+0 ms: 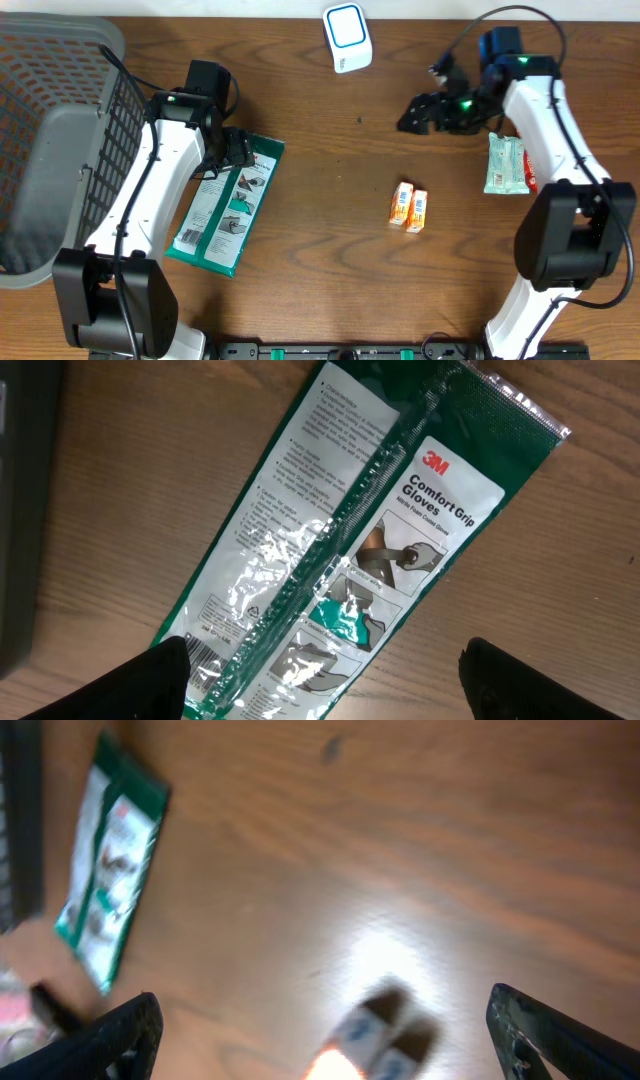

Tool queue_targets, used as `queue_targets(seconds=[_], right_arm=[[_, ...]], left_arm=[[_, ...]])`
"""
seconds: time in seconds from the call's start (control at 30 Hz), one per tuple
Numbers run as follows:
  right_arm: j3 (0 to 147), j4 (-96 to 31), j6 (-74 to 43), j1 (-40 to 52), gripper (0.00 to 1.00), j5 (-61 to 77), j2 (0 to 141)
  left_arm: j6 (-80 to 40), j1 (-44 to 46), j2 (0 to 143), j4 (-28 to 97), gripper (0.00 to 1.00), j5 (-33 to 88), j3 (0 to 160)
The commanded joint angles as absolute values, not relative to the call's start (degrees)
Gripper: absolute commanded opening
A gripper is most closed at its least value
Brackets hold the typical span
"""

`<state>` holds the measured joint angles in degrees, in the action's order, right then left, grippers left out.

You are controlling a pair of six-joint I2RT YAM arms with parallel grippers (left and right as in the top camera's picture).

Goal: Scan the item barcode
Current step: 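Move the right gripper over the orange Kleenex tissue packs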

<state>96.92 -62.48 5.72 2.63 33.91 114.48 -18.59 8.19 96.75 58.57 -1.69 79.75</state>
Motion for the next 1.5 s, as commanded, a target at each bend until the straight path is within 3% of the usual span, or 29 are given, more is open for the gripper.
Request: queue_targets(seconds=[0.0, 0.07, 0.13, 0.53, 0.8, 1.13, 1.3, 1.47], right_arm=[[97.25, -63.88, 4.29, 6.17, 0.99, 37.54, 113.14], [97.25, -65.01, 3.86, 8.03, 0.98, 36.93, 113.16], [97.23, -65.54, 0.19, 9.98, 0.86, 32.21, 113.16], [92.55, -66.02, -25.3, 22.72, 0.86, -7.99, 113.16], [84.01, -60.07, -27.4, 23.73, 0.83, -7.42, 113.16], [81.3, -55.24, -27.4, 23.73, 0.68, -6.72, 113.16], [81.28, -55.18, -27.4, 23.86, 0.53, -5.69, 113.16], [81.12, -55.24, -27.4, 24.62, 0.5, -5.69, 113.16]], left_arm=[[-18.48, 8.05, 96.55, 58.87, 0.87, -2.2, 80.55], [-18.48, 8.05, 96.55, 58.87, 0.87, -2.2, 80.55], [-18.5, 8.05, 96.55, 58.89, 0.87, -2.2, 80.55], [-18.48, 8.05, 96.55, 58.87, 0.87, -2.2, 80.55], [-18.48, 8.05, 96.55, 58.87, 0.87, -2.2, 80.55], [-18.48, 8.05, 96.55, 58.87, 0.87, -2.2, 80.55], [-18.5, 8.05, 96.55, 58.87, 0.87, -2.2, 80.55], [-18.48, 8.05, 96.55, 58.87, 0.87, -2.2, 80.55]])
